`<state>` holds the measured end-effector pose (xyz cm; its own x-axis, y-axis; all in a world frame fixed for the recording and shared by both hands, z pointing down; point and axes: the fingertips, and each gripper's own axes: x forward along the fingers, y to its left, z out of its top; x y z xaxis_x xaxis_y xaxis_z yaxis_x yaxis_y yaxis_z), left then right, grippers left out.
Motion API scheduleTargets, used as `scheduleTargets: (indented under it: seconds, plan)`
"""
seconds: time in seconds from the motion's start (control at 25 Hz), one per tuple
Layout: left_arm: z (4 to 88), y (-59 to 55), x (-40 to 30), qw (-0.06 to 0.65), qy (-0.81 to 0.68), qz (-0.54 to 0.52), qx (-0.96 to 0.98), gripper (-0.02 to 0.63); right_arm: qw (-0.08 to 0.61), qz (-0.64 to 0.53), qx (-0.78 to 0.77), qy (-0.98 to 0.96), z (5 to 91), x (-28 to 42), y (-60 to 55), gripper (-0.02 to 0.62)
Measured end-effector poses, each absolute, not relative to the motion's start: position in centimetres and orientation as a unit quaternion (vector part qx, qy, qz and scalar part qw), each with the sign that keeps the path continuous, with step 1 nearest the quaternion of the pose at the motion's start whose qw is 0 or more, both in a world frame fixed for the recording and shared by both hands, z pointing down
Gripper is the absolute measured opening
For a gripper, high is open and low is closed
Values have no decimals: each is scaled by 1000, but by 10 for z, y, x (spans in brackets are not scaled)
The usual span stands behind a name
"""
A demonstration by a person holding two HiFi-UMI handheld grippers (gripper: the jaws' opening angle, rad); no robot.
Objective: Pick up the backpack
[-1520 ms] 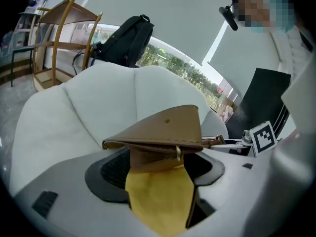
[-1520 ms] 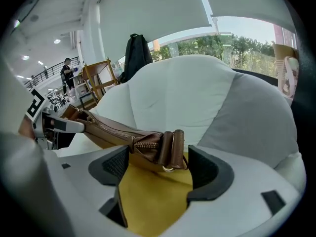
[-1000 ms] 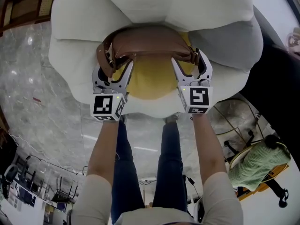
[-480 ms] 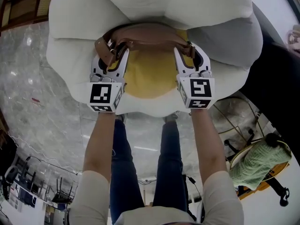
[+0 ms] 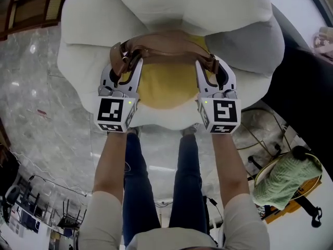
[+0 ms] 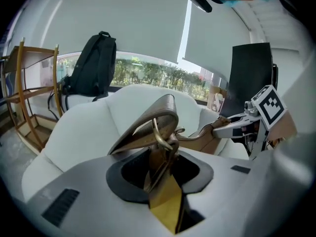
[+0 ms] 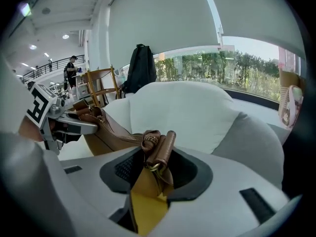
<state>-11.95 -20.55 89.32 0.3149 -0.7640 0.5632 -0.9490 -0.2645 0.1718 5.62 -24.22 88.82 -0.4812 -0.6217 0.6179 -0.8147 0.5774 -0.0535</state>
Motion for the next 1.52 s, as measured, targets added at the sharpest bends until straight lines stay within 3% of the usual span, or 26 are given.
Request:
scheduleTargets:
  seconds: [1.52]
  plan:
    - [533,-141,-93,203,-515,141,820,138,239,125,484,-832,508,82,-164,176]
